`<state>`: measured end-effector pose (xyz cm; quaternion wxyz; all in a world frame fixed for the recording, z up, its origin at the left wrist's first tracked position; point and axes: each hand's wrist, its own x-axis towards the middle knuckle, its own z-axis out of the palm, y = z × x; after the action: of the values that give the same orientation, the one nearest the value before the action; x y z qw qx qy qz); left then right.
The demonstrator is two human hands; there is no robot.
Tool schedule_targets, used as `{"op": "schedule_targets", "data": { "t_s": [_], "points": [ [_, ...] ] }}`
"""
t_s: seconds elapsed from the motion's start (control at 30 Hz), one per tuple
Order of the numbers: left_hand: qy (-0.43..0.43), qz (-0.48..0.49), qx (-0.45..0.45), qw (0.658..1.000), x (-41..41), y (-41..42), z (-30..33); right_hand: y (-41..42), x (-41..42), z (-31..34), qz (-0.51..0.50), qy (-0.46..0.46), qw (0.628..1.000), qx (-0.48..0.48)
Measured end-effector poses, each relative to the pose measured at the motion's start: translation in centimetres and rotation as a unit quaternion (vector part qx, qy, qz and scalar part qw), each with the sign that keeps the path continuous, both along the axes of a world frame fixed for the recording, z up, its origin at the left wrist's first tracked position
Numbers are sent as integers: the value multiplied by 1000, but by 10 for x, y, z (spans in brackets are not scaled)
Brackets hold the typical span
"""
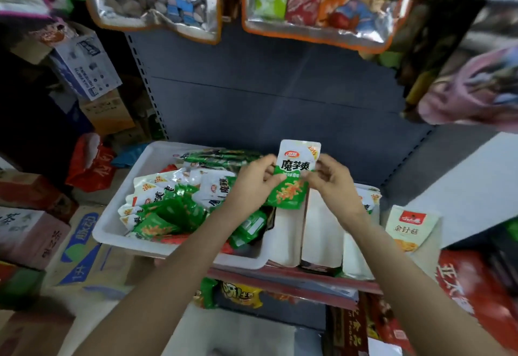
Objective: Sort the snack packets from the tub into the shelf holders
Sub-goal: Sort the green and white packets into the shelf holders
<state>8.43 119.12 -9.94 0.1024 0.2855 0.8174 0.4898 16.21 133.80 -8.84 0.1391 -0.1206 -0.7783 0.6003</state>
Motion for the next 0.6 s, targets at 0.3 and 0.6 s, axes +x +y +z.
{"op": "schedule_targets", "data": {
  "t_s": [0.3, 0.6],
  "points": [
    [5, -69, -56, 996, 48, 110, -15, 97, 72, 11, -118, 11, 967, 225],
    [194, -77, -305, 929, 45, 139, -35, 129, 81, -21, -63, -68, 949, 302]
  ]
}}
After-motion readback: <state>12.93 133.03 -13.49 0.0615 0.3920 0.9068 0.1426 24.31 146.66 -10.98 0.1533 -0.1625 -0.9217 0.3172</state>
